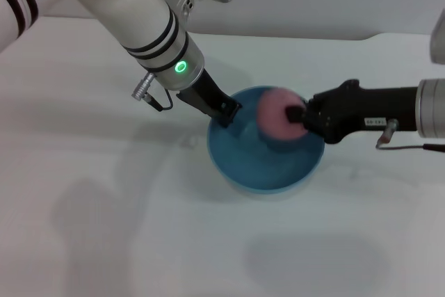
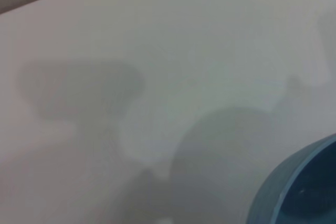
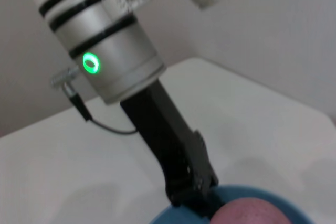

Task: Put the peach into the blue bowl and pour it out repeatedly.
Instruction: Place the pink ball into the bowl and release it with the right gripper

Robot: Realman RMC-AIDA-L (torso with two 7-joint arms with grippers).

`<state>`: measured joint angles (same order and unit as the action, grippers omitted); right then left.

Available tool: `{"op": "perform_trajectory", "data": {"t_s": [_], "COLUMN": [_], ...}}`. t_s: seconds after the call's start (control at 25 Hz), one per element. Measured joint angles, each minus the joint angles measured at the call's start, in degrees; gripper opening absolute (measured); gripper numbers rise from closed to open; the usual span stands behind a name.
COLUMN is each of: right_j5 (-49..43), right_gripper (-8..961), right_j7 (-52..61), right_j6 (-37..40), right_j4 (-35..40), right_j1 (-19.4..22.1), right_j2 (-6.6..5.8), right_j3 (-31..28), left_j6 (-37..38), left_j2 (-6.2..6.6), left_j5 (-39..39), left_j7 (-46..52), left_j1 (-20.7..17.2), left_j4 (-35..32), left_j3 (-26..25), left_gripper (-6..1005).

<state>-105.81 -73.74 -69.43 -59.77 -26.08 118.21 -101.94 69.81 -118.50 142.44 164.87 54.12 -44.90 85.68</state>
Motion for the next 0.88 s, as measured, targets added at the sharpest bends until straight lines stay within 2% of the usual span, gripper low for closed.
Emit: {"op": "perform_trajectory", "data": {"t_s": [0.48,0.68,0.84,0.88], "right_j5": [0.1,1.6,2.2,2.2], "right_gripper": [101,322,453,453], "right_j7": [2.3,2.0,1.6,1.6], "right_j6": [0.0,-0.4,-0.3,-0.3], "right_j4": [2.2,1.9,1.4,1.4], "right_j1": [-0.2,-0.1,0.5,0.5], "right_j2": [0.08,0.12,0.17,0.17], "right_j3": [-1.9,-3.2,-5.9,-5.9], "left_j6": [0.2,-0.3,-0.3,-0.3], "left_j2": [0.26,0.25,0.30,0.30], "left_j5": [0.4,0.4,0.4,0.4], "left_j7": [0.0,0.0,0.0,0.0], "left_j1": [1.3,1.3,1.2,1.3], "left_j4": [0.2,0.3,0.3,0.3], "left_j3": [0.5,0.5,0.5,0.6], "left_gripper": [9,12,14,15]}}
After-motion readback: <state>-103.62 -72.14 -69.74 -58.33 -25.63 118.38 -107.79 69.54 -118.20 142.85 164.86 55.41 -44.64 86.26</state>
